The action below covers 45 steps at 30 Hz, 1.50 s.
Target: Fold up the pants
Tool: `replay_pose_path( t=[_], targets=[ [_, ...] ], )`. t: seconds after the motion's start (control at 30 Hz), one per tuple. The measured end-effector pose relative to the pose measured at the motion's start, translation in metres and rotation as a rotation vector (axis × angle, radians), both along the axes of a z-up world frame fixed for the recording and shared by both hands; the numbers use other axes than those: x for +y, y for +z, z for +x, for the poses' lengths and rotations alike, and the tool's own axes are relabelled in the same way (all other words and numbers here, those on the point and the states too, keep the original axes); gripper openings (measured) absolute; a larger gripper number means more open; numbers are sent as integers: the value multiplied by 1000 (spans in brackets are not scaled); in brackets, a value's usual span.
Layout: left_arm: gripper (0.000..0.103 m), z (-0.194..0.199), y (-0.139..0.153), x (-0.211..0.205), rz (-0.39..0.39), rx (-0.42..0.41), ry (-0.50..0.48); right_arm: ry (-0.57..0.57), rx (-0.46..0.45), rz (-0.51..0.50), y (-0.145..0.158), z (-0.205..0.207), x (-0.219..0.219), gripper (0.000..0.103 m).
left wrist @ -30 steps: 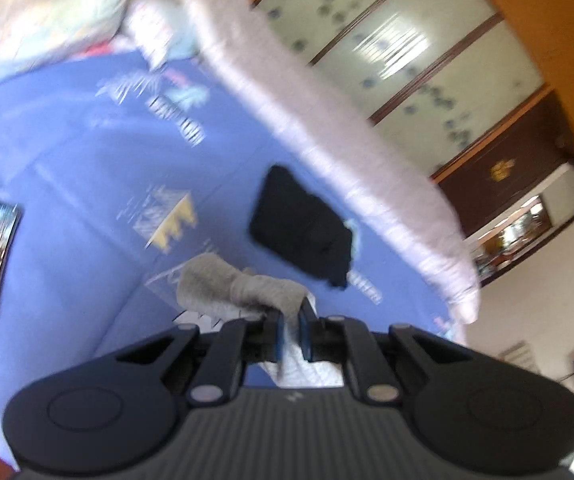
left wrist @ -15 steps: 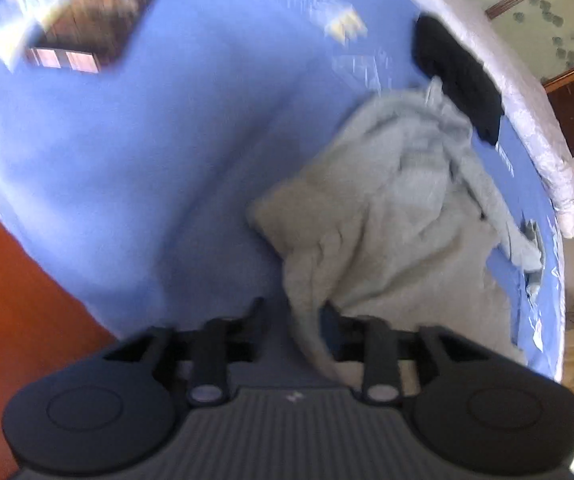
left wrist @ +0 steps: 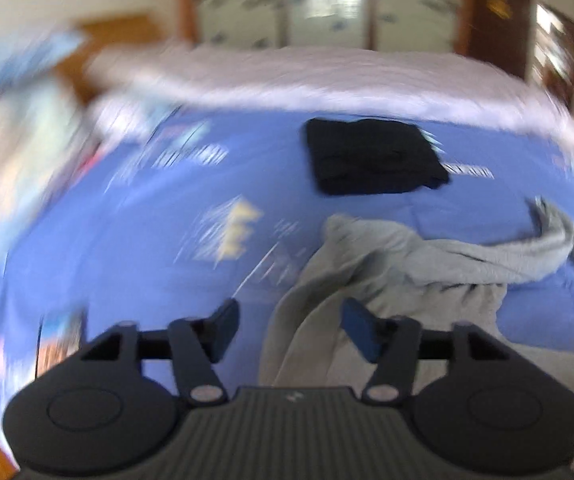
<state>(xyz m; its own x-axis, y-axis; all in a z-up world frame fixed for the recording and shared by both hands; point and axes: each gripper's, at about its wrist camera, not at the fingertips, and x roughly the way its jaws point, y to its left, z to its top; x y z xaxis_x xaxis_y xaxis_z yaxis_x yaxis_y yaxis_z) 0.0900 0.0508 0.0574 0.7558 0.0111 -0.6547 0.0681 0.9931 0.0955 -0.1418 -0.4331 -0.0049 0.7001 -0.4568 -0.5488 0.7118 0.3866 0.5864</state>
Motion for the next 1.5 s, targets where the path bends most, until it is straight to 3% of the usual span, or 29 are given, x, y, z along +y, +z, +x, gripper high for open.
replay_pose_path(
  t=[0.07, 0.2, 0.23, 0.27, 0.3, 0.33, 0.4, 0.5, 0.6, 0.73, 0.77, 0.83, 0.87, 0.97, 1.1, 1.17, 1.27, 1.33, 1.4, 1.47, 1.5],
  targets=[
    [79, 22, -14, -34, 108, -27, -62, 90, 12, 25, -8, 20, 12, 36],
    [77, 62, -58, -79, 295, 1, -138, 248, 28, 74, -18, 65, 23, 37],
    [63, 71, -70, -84, 324, 25, -150, 285, 32, 85, -21, 80, 24, 37],
    [37, 74, -78, -87, 337, 56, -159, 316, 32, 95, -21, 94, 25, 37],
    [21, 81, -86, -87, 337, 97, -156, 344, 29, 106, -20, 106, 24, 39],
    [9, 88, -90, -84, 312, 133, -143, 384, 20, 126, -23, 125, 23, 40],
    [8, 92, -79, -68, 214, 119, -100, 444, 10, 163, -25, 153, 28, 47],
    [8, 88, -46, -23, 20, 63, 19, 522, 38, 209, -38, 197, 39, 49],
    [8, 71, -16, 37, -239, 37, 135, 498, 87, 285, -62, 232, 47, 49],
    [8, 39, -1, 88, -384, -1, 215, 423, 61, 377, -87, 254, 54, 51],
    [8, 35, 0, 95, -396, 2, 232, 415, 40, 375, -90, 259, 55, 48],
    [8, 31, -2, 104, -407, 23, 254, 438, 79, 346, -90, 271, 53, 8],
    [8, 30, -6, 106, -405, 38, 266, 444, 97, 359, -90, 273, 51, 10],
    [8, 27, -10, 112, -424, 62, 281, 438, 2, 373, -67, 252, 38, 10],
    [8, 18, -11, 118, -467, 44, 279, 457, -213, 390, -6, 186, 9, 10],
    [8, 12, -10, 123, -497, 38, 279, 443, -306, 337, 33, 142, -8, 10],
    [8, 5, -8, 130, -544, 30, 282, 360, -427, 278, 79, 91, -33, 10],
    [8, 0, -7, 134, -545, 22, 295, 281, -486, 289, 93, 67, -50, 10],
    [8, -3, -8, 137, -537, 27, 306, 171, -460, 280, 95, 56, -64, 12],
    [8, -8, -9, 138, -535, 37, 311, 33, -366, 238, 79, 57, -75, 19],
    [8, -10, -9, 138, -540, 42, 312, -2, -293, 203, 67, 61, -81, 41]
  ],
)
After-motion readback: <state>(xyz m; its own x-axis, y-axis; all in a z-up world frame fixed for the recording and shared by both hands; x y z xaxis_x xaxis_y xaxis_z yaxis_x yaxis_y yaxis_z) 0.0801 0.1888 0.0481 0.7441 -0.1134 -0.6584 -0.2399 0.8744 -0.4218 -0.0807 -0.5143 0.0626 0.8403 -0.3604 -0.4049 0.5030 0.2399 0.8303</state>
